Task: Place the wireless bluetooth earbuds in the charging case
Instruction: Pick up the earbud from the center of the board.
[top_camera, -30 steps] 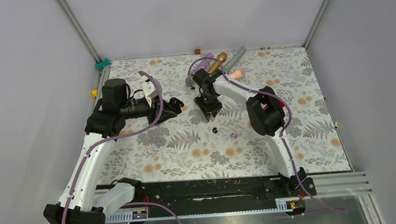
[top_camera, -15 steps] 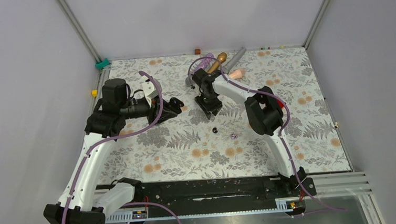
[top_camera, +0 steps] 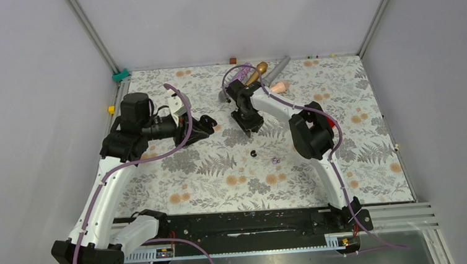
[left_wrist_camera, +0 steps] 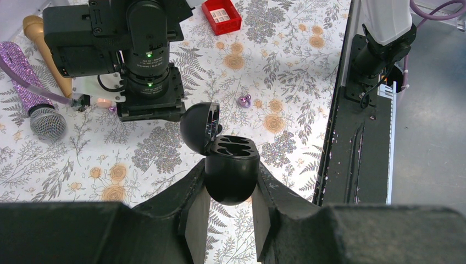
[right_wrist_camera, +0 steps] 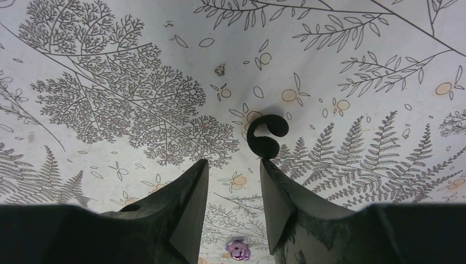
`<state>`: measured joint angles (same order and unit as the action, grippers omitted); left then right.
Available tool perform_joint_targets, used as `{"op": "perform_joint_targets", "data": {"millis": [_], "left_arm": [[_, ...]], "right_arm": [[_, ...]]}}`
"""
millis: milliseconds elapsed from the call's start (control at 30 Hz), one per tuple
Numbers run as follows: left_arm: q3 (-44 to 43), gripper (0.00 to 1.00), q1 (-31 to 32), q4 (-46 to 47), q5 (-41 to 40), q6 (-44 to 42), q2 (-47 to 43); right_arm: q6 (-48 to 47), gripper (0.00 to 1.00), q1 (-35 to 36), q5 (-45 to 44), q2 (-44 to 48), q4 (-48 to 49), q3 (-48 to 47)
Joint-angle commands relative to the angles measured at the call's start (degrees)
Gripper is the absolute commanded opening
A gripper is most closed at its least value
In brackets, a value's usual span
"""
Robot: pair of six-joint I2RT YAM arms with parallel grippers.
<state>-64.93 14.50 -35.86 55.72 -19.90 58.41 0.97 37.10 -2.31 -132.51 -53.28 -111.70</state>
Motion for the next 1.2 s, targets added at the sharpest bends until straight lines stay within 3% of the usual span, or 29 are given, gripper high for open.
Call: {"op": "perform_joint_targets", "data": {"millis": [0,400,800,1167], "left_arm": [[0.23,0.00,-0.37,3.40,1.95,-0.23,-0.98],[0.24,0.00,-0.36,3.37,1.93,-0.28,-1.09],[0.32,0.00,-0.40,3.36,1.87,-0.31,-0.93],[0.25,0.00,-0.39,3.45,1.73,-0.39,-0.95]], "right_arm": [[-0.64,0.47,-0.10,-3.30,1.54,-0.34,-1.94],[-3.77,0.48,-0.13,-8.36,3.85,-0.42,-0.24],[-13.72,0.46,0.22,-1.42,6.64,1.07,1.60],[-11.74,0.45,0.87,-1.38,2.52,2.23,0.05]]}}
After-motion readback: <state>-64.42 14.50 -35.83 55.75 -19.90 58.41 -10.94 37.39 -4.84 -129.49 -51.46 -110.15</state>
